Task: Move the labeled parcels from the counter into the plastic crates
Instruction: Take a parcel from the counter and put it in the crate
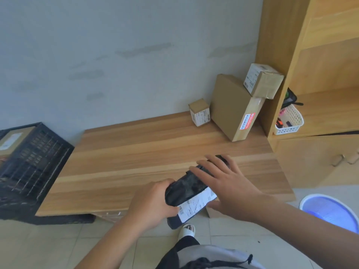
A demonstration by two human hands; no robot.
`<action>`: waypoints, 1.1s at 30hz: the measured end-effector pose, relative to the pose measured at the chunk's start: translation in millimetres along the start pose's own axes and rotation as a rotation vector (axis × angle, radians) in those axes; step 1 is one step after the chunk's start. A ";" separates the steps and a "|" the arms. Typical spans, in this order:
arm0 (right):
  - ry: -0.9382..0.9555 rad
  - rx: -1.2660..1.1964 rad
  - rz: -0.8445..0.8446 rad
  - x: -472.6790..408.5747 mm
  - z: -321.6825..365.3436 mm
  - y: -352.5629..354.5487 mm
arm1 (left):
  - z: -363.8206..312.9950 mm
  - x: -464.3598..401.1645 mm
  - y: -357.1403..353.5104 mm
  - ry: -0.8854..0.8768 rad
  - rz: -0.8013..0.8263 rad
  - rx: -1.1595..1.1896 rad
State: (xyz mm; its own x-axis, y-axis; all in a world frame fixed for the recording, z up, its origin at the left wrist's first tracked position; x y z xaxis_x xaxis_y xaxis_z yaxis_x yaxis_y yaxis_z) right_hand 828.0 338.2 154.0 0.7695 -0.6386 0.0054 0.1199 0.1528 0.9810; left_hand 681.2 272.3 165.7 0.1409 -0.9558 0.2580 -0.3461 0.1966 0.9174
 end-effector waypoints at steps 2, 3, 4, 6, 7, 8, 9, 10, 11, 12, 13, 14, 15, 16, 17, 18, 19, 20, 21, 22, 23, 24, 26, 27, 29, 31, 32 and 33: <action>0.030 0.092 0.171 -11.2 2.2 -12.1 | -15.2 3.3 -1.9 -0.098 0.052 -0.083; 0.040 0.107 0.212 -13.1 3.0 -15.6 | -22.3 5.4 -2.6 -0.141 0.074 -0.126; 0.046 0.095 0.227 -13.3 4.0 -17.0 | -27.3 7.3 -2.9 -0.173 0.088 -0.162; 0.031 0.026 0.218 -10.4 4.8 -19.0 | -30.3 9.4 -2.1 -0.192 0.093 -0.193; 0.016 -0.014 0.198 -8.8 4.7 -19.5 | -30.0 9.9 -1.1 -0.196 0.087 -0.193; -0.003 -0.051 0.179 -7.6 3.7 -20.3 | -30.1 9.5 -0.3 -0.207 0.076 -0.187; -0.029 -0.093 0.159 -7.2 1.1 -20.5 | -30.7 9.3 1.4 -0.219 0.055 -0.165; -0.071 -0.150 0.143 -7.0 -4.2 -20.6 | -31.5 8.6 5.6 -0.223 0.014 -0.114; -0.131 -0.232 0.132 -7.8 -13.1 -21.1 | -30.6 8.0 12.6 -0.211 -0.050 -0.024; -0.200 -0.346 0.126 -7.3 -23.2 -21.4 | -26.4 8.5 20.3 -0.182 -0.131 0.093; -0.274 -0.500 0.124 -6.1 -33.7 -22.5 | -18.5 9.9 26.6 -0.138 -0.217 0.223; -0.349 -0.696 0.118 -3.4 -44.6 -25.2 | -7.7 12.2 29.8 -0.085 -0.294 0.358; -0.413 -0.922 0.118 -0.1 -53.9 -29.7 | 4.5 14.1 28.1 -0.025 -0.348 0.502; -0.455 -1.166 0.130 4.0 -59.0 -34.4 | 16.2 15.7 21.4 0.035 -0.369 0.648; -0.472 -1.384 0.149 8.1 -60.1 -37.5 | 24.2 17.5 12.0 0.085 -0.357 0.783; -0.480 -1.543 0.163 12.1 -59.8 -38.6 | 27.9 18.7 2.5 0.116 -0.323 0.890; -0.482 -1.636 0.161 15.8 -59.4 -38.0 | 29.3 19.6 -6.3 0.132 -0.281 0.970; -0.482 -1.694 0.149 18.7 -59.0 -35.8 | 28.6 19.1 -13.5 0.132 -0.237 1.046; -0.482 -1.736 0.133 21.1 -59.6 -34.6 | 26.0 18.2 -19.6 0.112 -0.191 1.130; -0.487 -1.772 0.118 23.5 -60.4 -33.7 | 21.9 16.8 -24.5 0.081 -0.145 1.208; -0.493 -1.803 0.109 25.7 -61.7 -33.0 | 16.5 15.4 -27.2 0.049 -0.100 1.255; -0.497 -1.828 0.106 27.8 -62.2 -31.2 | 11.2 13.9 -28.0 0.015 -0.065 1.270; -0.488 -1.853 0.104 31.4 -62.7 -27.4 | 0.2 11.6 -27.9 -0.048 -0.007 1.242; -0.479 -1.857 0.102 33.0 -62.6 -25.4 | -3.8 11.1 -27.7 -0.066 0.006 1.227; -0.465 -1.868 0.093 37.2 -61.8 -21.9 | -5.4 10.0 -28.1 -0.074 0.007 1.208; -0.476 -1.886 0.081 40.7 -62.0 -20.9 | -6.2 9.1 -26.1 -0.076 0.001 1.204; -0.486 -1.889 0.079 42.2 -62.0 -21.4 | -6.6 8.4 -26.6 -0.082 0.008 1.204; -0.491 -1.887 0.080 43.4 -61.6 -22.7 | -7.2 8.1 -27.8 -0.088 0.020 1.201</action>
State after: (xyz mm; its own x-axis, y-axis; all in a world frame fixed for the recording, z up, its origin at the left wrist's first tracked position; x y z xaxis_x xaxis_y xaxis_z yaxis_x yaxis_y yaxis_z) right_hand 897.4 353.5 120.0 0.6329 -0.6601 0.4046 0.7655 0.4555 -0.4544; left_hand 698.6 260.7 144.4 0.0775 -0.9758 0.2044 -0.9968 -0.0722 0.0332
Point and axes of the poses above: each hand's wrist, its own x-axis away from the middle knuckle, its own y-axis out of the back of the hand, z = x × y, the point moved 10 cm from there along -x, towards the middle knuckle, and after that the axes turned 9 degrees about -y, right-handed, at the moved point
